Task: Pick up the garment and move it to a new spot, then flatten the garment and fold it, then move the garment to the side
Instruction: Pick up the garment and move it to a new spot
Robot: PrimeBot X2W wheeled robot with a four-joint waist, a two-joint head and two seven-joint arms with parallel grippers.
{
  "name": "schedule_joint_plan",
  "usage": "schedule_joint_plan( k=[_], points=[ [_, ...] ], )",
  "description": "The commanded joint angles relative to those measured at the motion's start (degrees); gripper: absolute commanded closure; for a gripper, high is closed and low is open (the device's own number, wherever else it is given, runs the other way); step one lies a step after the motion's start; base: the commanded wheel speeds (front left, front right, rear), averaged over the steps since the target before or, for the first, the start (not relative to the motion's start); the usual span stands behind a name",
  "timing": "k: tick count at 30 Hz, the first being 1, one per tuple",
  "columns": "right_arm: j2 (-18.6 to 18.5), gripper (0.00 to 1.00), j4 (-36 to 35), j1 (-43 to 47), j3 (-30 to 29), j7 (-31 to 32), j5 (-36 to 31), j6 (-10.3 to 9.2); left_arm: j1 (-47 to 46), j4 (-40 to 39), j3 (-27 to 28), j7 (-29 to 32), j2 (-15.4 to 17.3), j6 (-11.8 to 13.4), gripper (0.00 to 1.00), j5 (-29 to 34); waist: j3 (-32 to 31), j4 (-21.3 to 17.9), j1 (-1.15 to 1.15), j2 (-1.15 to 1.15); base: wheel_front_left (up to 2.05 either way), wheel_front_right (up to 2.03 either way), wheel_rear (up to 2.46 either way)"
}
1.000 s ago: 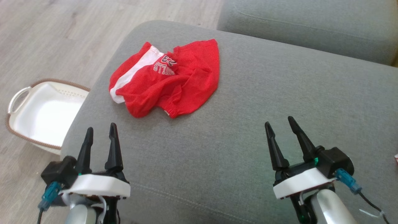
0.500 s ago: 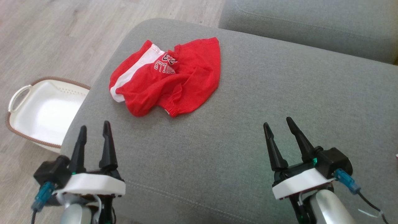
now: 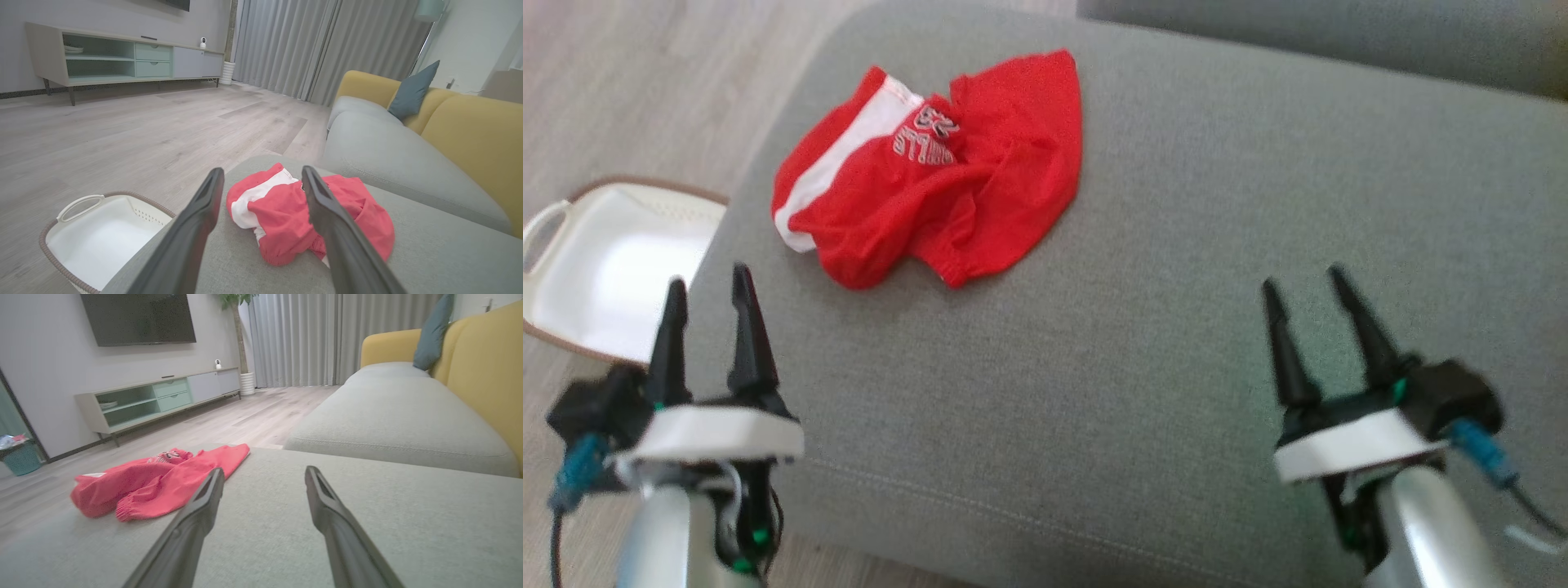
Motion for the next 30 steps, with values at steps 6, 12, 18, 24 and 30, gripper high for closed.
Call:
schedule_joint_plan(
  k=[6,12,18,24,30],
  points=[
    [-0.05,0.0,-8.22,-4.8,-4.51,3.09,-4.18,0.21,-11.25,8.4,3.23,-0.24,3.14,-1.41,0.0,1.71,7.71,-0.6,0.0,0.0,0.0,0.0,0.0],
    [-0.05,0.0,-13.97,-6.37,-7.44,6.0,-6.88,0.21,-20.94,18.4,1.28,5.31,7.5,-3.75,0.0,1.97,12.24,-0.99,0.0,0.0,0.0,0.0,0.0],
    [-0.05,0.0,-19.41,-7.59,-8.18,8.91,-8.78,0.21,-31.01,30.73,-3.12,12.48,11.39,-5.82,0.0,1.95,16.41,-1.95,0.0,0.0,0.0,0.0,0.0],
    [-0.05,0.0,-22.19,-8.09,-7.52,10.33,-9.51,0.21,-38.66,40.57,-7.45,17.02,14.23,-6.37,0.0,-0.52,19.14,-3.57,0.0,0.0,0.0,0.0,0.0],
    [-0.05,0.0,-23.05,-8.09,-7.5,10.49,-9.46,0.21,-42.81,47.27,-11.66,18.44,16.51,-6.4,0.0,-3.46,20.07,-5.28,0.0,0.0,0.0,0.0,0.0]
  ],
)
